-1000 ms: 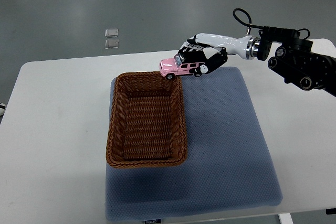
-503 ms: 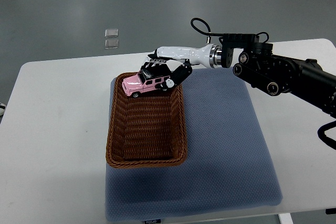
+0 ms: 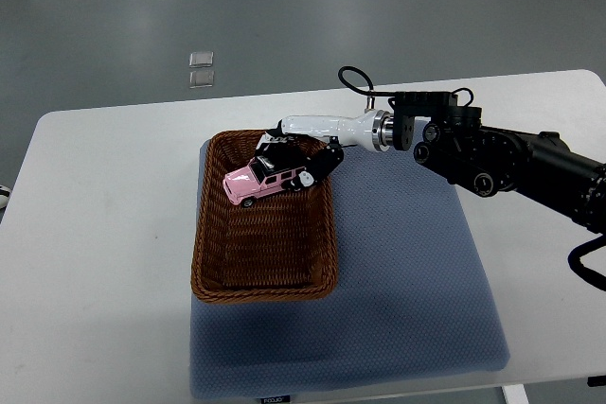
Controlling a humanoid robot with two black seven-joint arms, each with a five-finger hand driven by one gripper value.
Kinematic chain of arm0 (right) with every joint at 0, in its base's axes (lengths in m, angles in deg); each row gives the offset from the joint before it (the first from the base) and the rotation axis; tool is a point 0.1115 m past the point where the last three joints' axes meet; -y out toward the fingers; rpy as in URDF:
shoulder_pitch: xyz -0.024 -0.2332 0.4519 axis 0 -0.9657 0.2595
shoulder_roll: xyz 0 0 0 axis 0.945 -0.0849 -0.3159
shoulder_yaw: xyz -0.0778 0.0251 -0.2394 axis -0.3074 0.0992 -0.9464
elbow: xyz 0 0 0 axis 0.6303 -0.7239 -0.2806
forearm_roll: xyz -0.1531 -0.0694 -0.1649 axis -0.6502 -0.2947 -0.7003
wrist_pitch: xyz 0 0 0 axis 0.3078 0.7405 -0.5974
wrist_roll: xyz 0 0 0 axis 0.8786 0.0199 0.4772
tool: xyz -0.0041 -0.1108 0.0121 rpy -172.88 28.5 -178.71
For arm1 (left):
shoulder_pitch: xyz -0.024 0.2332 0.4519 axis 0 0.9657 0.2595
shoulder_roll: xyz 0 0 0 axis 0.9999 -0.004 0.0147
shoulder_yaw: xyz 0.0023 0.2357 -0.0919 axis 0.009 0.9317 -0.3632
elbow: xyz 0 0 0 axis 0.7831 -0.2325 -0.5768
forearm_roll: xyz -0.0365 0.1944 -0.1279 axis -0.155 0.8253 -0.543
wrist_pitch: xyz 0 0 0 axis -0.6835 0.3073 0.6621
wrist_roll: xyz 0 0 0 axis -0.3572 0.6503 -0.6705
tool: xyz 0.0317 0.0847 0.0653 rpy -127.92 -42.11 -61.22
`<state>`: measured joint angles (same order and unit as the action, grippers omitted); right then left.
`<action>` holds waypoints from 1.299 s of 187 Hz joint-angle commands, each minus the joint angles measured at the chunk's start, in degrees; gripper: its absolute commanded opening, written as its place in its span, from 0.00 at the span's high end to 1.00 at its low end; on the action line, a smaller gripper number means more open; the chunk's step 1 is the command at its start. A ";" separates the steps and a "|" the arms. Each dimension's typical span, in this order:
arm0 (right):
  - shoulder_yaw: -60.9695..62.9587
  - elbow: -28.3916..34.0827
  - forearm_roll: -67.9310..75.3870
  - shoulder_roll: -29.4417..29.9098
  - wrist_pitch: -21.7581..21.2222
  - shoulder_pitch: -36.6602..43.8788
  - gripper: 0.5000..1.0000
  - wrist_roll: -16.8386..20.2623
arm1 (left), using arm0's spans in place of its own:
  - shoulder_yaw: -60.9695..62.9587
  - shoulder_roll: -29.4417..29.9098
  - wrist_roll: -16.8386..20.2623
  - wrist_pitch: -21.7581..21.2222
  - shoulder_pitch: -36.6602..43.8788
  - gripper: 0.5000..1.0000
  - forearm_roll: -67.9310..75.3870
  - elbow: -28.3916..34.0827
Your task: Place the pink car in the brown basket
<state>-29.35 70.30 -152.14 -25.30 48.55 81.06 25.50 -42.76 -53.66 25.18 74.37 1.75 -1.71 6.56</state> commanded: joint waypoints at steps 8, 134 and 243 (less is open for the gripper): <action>0.14 -0.01 0.02 -0.37 -0.45 -0.45 0.29 -0.04 | 0.00 0.00 -0.01 0.00 0.00 0.00 0.00 0.00; 4.62 -3.18 41.42 -5.91 -4.05 -2.56 0.18 8.04 | 0.00 0.00 -0.01 0.00 0.00 0.00 0.00 0.00; 4.89 -7.31 83.08 -9.51 -10.56 -7.83 0.18 22.37 | 0.00 0.00 -0.01 0.00 0.00 0.00 0.00 0.00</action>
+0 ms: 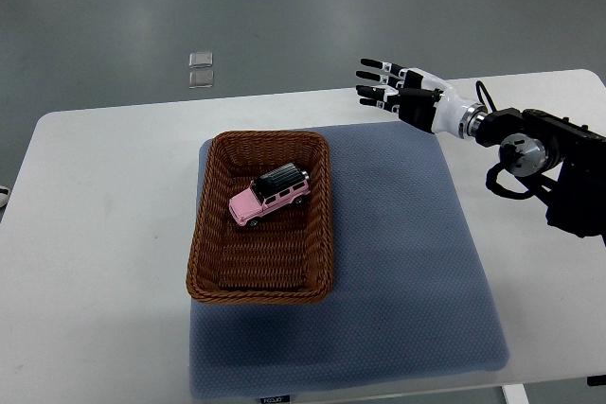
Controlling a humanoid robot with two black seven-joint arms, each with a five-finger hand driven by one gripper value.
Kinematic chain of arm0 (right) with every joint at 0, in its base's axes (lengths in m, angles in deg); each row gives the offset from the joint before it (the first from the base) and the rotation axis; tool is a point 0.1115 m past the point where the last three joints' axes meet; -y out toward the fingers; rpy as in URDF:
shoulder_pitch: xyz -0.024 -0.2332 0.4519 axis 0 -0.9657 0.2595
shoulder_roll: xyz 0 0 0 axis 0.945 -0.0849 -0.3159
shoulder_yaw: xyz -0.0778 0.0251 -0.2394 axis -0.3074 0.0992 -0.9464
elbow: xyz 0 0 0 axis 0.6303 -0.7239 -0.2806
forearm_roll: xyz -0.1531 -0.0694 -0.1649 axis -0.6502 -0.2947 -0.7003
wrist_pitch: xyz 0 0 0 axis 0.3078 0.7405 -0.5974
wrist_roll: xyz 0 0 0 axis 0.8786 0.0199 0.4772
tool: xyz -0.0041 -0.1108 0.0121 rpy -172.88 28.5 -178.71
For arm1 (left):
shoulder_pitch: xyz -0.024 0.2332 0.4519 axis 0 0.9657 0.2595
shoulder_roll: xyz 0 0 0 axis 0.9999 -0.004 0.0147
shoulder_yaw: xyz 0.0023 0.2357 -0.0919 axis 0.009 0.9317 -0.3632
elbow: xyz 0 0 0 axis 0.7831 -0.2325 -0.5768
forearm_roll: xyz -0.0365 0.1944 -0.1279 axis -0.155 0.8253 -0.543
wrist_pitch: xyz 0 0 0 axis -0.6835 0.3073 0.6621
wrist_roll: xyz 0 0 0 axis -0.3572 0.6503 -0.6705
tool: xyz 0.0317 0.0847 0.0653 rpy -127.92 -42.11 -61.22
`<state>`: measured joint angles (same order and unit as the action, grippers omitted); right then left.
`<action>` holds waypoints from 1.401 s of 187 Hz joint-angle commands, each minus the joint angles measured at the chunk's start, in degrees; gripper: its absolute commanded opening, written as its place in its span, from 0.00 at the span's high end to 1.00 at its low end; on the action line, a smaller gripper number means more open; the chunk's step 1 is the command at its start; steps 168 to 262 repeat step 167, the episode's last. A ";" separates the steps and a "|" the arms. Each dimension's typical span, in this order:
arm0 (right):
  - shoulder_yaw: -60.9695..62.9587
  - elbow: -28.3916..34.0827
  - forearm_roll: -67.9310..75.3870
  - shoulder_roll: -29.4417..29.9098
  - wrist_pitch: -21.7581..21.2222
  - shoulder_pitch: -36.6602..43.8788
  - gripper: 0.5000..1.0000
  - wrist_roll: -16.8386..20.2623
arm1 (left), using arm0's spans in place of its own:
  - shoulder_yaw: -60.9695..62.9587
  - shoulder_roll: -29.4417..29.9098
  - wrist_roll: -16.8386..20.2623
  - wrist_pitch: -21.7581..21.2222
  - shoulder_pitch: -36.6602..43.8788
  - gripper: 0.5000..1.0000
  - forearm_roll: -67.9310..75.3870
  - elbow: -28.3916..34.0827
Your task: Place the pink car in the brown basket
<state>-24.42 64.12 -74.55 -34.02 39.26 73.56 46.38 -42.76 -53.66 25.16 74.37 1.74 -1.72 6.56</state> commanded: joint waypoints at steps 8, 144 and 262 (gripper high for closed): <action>-0.05 -1.30 7.86 -0.97 -1.35 -0.41 0.17 2.28 | 0.00 0.00 0.01 0.00 0.01 0.00 0.00 0.00; 0.04 -4.20 17.97 0.09 -0.74 -2.78 0.17 6.76 | 0.00 0.00 0.01 0.00 0.01 0.00 0.00 0.00; 0.04 -4.29 18.06 0.09 -1.00 -3.31 0.17 6.76 | 0.08 0.00 0.01 0.00 0.01 0.00 0.00 0.00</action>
